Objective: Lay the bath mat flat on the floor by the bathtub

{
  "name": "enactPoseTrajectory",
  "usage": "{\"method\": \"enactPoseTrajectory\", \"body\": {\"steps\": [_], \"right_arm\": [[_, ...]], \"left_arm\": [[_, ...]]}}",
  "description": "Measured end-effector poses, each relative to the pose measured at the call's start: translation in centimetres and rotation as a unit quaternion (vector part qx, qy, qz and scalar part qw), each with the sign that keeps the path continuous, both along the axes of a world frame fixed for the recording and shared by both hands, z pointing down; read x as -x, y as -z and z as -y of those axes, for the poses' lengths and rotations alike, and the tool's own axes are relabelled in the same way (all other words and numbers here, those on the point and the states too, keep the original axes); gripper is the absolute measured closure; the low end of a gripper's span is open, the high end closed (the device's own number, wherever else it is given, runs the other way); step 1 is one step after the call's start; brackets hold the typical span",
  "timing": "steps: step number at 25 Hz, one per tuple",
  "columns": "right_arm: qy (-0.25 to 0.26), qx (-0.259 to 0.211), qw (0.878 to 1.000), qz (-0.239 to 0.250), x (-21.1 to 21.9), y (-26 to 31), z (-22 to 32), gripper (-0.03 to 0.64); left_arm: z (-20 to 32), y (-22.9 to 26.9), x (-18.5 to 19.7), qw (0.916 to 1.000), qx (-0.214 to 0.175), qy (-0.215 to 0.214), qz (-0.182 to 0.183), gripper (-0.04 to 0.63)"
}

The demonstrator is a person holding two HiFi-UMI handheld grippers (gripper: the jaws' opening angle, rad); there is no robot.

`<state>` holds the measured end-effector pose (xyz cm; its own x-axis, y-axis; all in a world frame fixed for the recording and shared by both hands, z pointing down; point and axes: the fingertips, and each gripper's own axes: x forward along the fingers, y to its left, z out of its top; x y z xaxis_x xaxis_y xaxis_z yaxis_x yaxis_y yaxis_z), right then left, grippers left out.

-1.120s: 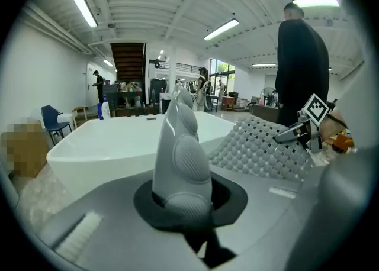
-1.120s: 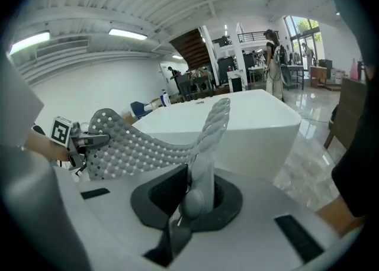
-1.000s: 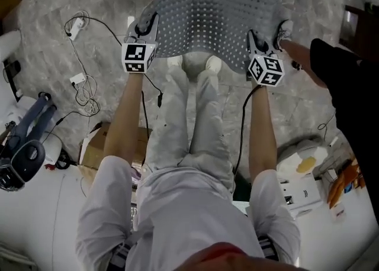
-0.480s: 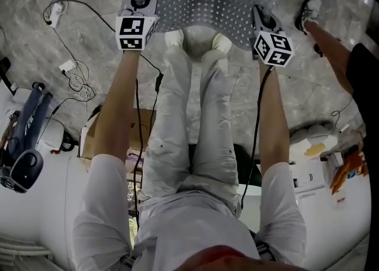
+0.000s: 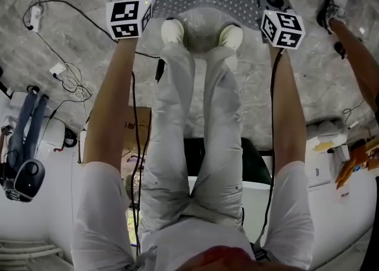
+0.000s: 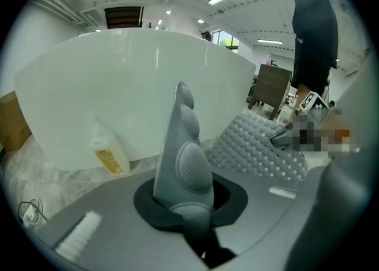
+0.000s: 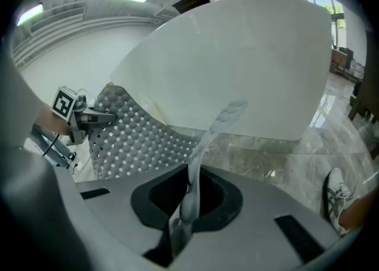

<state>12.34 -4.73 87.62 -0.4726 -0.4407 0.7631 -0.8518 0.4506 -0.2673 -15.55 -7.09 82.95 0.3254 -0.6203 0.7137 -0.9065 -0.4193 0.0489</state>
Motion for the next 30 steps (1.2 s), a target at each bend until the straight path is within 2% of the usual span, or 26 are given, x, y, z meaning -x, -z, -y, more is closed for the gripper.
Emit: {"method": "enactPoseTrajectory", "body": {"steps": [8,14,26,30], "right_arm": [[0.024,-0.007,1.0,-0.013,1.6,-6.3,-1.0,0.595],[0.03,0.007,0.998,-0.059,1.4,-10.6,-0.7,0.595],[0.007,0.01,0.995,-0.102,-0.8,-15.4,-1.5,0.595],[0.002,0.014,0.991,-0.135,-1.4,-16.7,-2.2,0.595]], "left_arm": [[-0.2,-6.5,1.0,0.9997,0.005,-0.004,0.022,0.571],[0.1,-9.9,1.2,0.9988,0.012,-0.013,0.046,0.569],[0.7,-14.7,3.7,0.9964,0.033,0.022,0.075,0.567],[1.0,-15.3,4.6,0.9944,0.045,0.031,0.091,0.558]]}}
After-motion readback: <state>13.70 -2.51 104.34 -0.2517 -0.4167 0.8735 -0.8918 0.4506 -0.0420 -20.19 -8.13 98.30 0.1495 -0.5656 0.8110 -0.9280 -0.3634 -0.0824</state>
